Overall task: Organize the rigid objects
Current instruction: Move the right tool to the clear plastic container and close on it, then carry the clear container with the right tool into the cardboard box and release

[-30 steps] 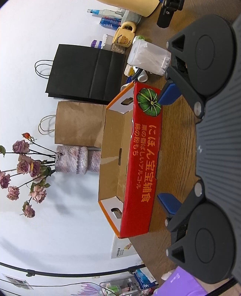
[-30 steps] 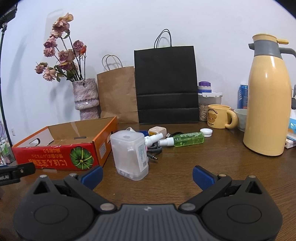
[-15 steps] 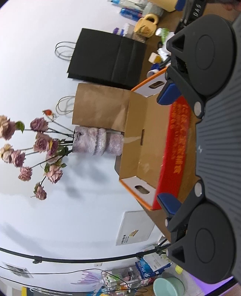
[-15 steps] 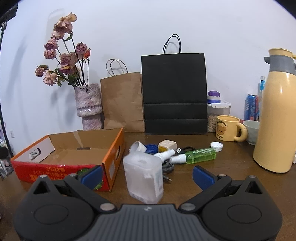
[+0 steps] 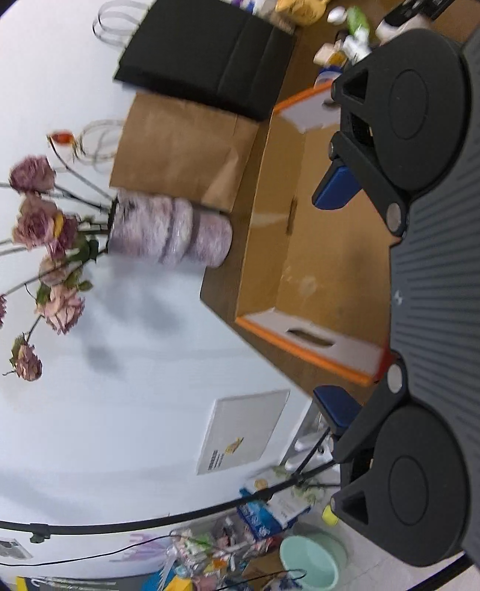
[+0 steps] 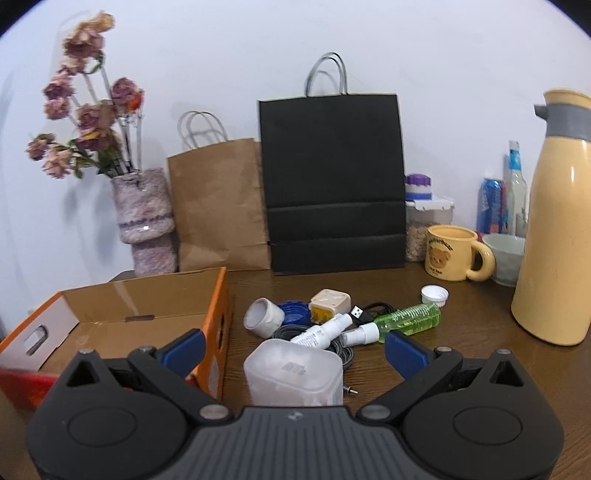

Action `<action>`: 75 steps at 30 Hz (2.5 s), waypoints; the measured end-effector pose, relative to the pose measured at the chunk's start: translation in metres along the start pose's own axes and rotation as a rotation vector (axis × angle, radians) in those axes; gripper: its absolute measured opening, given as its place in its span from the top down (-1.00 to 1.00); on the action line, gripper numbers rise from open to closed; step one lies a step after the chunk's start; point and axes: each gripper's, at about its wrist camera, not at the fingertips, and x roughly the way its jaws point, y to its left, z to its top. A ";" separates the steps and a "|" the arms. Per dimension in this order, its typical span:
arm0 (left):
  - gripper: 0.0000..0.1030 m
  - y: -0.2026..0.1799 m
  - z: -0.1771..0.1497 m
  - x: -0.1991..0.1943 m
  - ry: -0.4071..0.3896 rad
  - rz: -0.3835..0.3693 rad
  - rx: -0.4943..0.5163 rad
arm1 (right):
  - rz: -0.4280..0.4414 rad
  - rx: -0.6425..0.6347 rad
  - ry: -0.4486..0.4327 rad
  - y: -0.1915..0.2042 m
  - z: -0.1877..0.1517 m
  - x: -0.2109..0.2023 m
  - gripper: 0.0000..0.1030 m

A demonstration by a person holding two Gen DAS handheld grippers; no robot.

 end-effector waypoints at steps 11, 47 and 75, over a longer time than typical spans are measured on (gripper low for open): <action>-1.00 0.018 0.030 0.095 0.094 0.101 -0.040 | -0.088 0.004 0.043 0.001 -0.009 0.031 -1.00; 0.56 0.062 -0.007 0.148 0.210 0.028 -0.165 | -0.112 -0.028 0.105 0.004 -0.025 0.060 -0.61; 0.56 0.060 -0.007 0.147 0.203 0.033 -0.149 | -0.009 -0.071 -0.084 0.039 0.026 0.045 -0.29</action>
